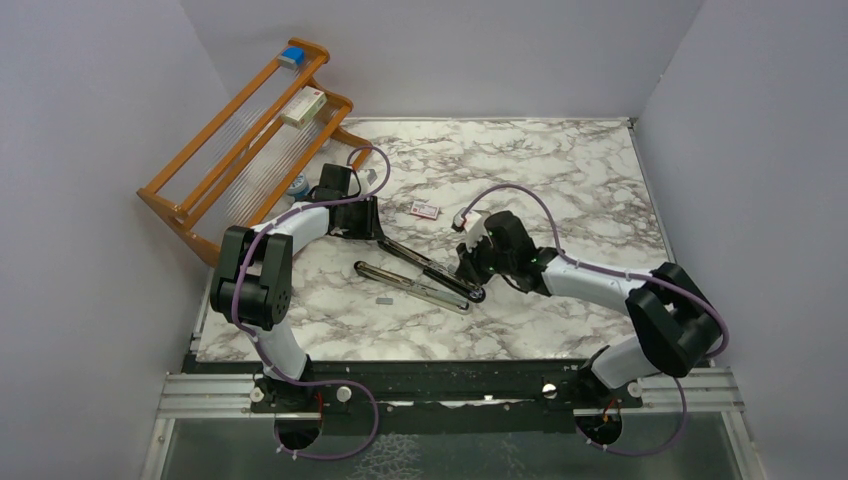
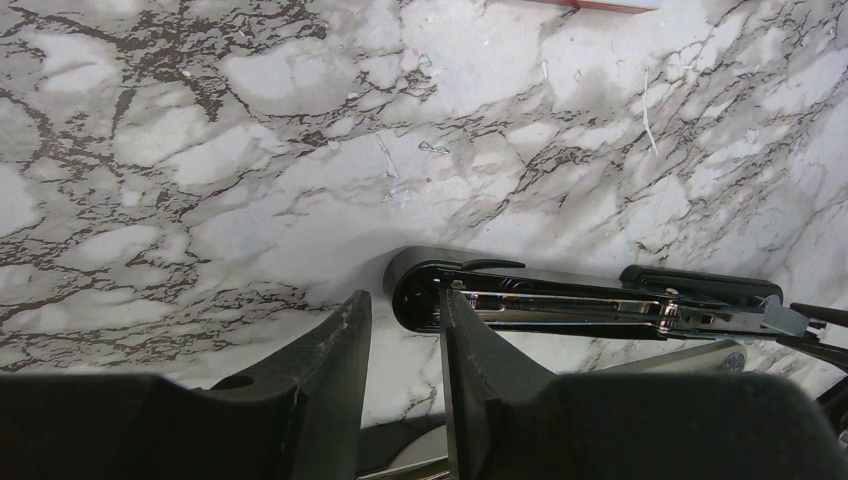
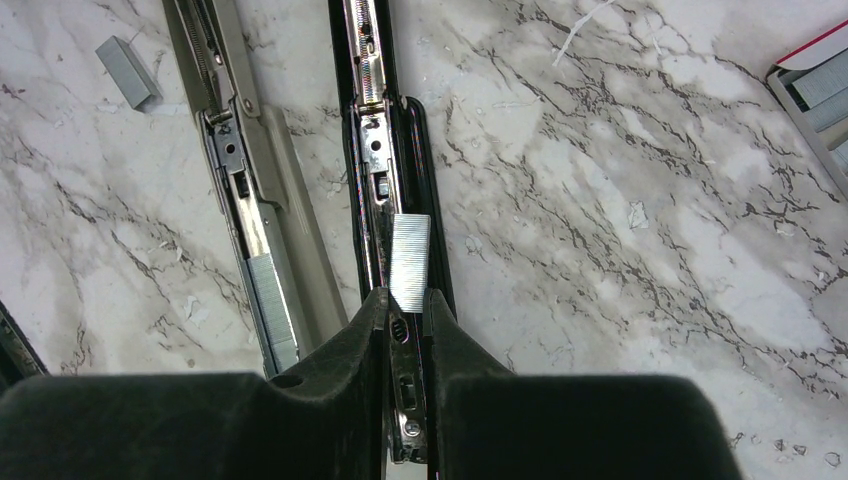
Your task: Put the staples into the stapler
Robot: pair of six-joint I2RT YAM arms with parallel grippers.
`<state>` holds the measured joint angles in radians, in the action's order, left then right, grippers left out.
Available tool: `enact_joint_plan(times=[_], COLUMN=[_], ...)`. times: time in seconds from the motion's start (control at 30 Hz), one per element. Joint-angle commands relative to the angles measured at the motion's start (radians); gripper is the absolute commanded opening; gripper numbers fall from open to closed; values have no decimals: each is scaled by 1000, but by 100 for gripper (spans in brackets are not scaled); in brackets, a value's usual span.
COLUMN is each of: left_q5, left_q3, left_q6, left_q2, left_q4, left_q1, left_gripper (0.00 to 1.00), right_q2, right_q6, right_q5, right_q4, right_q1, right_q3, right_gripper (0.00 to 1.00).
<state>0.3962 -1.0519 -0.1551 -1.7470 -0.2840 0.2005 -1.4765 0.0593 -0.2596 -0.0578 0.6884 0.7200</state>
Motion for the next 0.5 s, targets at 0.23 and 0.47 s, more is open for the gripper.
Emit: enact_joint_plan(times=[0.23, 0.47], left_q5=[-66, -63], left_q3=[-3, -3], left_q6=[29, 29], left_q2=[-32, -34], left_q4=[-34, -34], left_q1=[-2, -3], left_gripper=[34, 33], right_q2=[-41, -52], right_q6=[26, 31], right_q5=[-33, -51], right_q4=[15, 37], right_q1=[8, 8], right_q3=[49, 63], right_gripper=[13, 13])
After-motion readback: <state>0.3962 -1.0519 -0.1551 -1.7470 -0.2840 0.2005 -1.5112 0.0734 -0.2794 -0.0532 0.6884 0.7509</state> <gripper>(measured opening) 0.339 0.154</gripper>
